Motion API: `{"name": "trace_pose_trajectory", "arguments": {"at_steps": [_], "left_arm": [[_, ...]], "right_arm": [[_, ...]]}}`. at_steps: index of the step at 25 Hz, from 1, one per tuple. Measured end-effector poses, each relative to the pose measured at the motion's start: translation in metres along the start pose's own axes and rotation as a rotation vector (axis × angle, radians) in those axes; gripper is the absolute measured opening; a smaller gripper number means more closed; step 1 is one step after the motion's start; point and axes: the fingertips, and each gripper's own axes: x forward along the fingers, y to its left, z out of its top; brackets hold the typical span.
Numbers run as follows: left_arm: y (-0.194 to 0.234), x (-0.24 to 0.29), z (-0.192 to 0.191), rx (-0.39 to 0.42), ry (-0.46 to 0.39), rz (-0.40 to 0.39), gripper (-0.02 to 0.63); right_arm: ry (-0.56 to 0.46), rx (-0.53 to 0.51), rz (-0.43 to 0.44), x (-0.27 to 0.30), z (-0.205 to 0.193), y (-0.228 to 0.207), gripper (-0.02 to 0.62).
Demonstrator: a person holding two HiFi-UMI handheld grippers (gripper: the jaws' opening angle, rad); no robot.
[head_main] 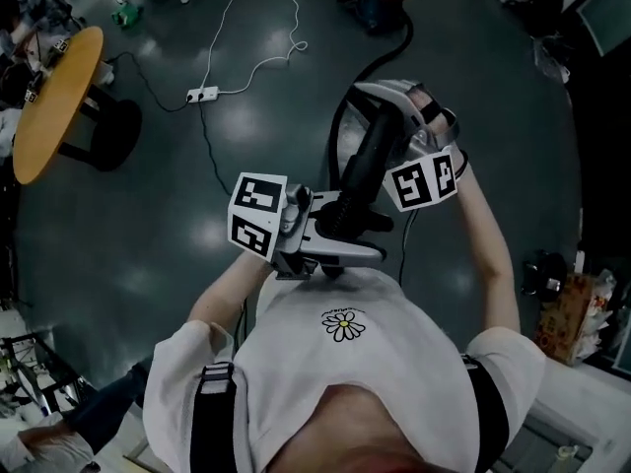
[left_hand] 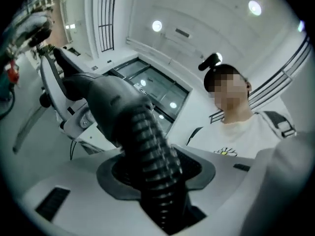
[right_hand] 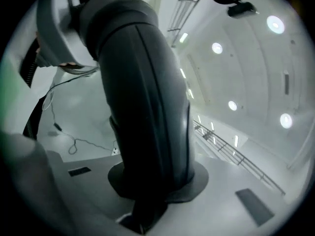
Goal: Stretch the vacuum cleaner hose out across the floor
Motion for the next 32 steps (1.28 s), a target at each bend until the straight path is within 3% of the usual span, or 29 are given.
{"name": "trace_pose_trajectory", "arguments": {"at_steps": [3, 6, 9, 10, 11, 13, 14, 17, 19, 21, 23, 24, 26, 27, 29, 30, 31, 32], "left_arm": [[-0.020, 0.045, -0.033, 0.006, 0.026, -0.038, 0.183], [-0.040, 0.095, -0.073, 0.032, 0.044, -0.002, 0.174], [-0.052, 0.128, -0.108, 0.014, 0.004, 0.059, 0.173], [-0.050, 0.137, -0.117, -0.002, -0.010, 0.082, 0.173], [-0.047, 0.146, -0.125, -0.023, -0.022, 0.101, 0.173], [-0.042, 0.156, -0.135, -0.070, -0.043, 0.116, 0.173], [-0.040, 0.157, -0.136, -0.095, -0.052, 0.114, 0.173], [-0.042, 0.162, -0.139, -0.153, -0.063, 0.101, 0.173], [-0.046, 0.172, -0.143, -0.150, -0.048, 0.093, 0.173], [-0.048, 0.185, -0.146, -0.122, -0.030, 0.085, 0.173], [-0.051, 0.191, -0.148, -0.088, -0.026, 0.084, 0.173], [-0.053, 0.193, -0.150, -0.076, -0.020, 0.088, 0.173], [-0.057, 0.196, -0.155, -0.057, 0.029, 0.093, 0.172], [-0.058, 0.198, -0.158, -0.048, 0.063, 0.092, 0.172], [-0.058, 0.204, -0.164, -0.036, 0.113, 0.090, 0.172], [-0.059, 0.207, -0.169, -0.038, 0.124, 0.092, 0.172], [-0.059, 0.210, -0.173, -0.041, 0.127, 0.095, 0.172], [-0.060, 0.211, -0.176, -0.045, 0.123, 0.099, 0.172]], "right_arm": [[-0.032, -0.126, 0.038, -0.059, 0.026, 0.019, 0.075], [-0.079, -0.151, 0.085, -0.120, 0.039, 0.039, 0.075], [-0.097, 0.027, 0.093, -0.174, 0.033, 0.062, 0.081], [-0.085, 0.105, 0.089, -0.188, 0.024, 0.069, 0.112], [-0.067, 0.168, 0.095, -0.200, 0.014, 0.076, 0.167], [-0.023, 0.255, 0.125, -0.212, -0.004, 0.089, 0.365], [0.000, 0.288, 0.140, -0.215, -0.011, 0.094, 0.415], [0.069, 0.365, 0.161, -0.235, -0.029, 0.105, 0.417], [0.114, 0.424, 0.148, -0.260, -0.044, 0.105, 0.417], [0.192, 0.556, 0.119, -0.290, -0.075, 0.104, 0.417], [0.321, 0.824, 0.079, -0.331, -0.124, 0.113, 0.416], [0.371, 1.030, 0.065, -0.354, -0.147, 0.123, 0.416], [0.361, 1.613, 0.077, -0.387, -0.168, 0.145, 0.414], [0.288, 1.967, 0.105, -0.388, -0.168, 0.154, 0.414], [0.006, 2.651, 0.231, -0.369, -0.155, 0.168, 0.414], [-0.141, 2.904, 0.326, -0.356, -0.144, 0.173, 0.414], [-0.228, 3.060, 0.429, -0.344, -0.130, 0.180, 0.414], [-0.243, 3.126, 0.532, -0.332, -0.112, 0.187, 0.414]]}}
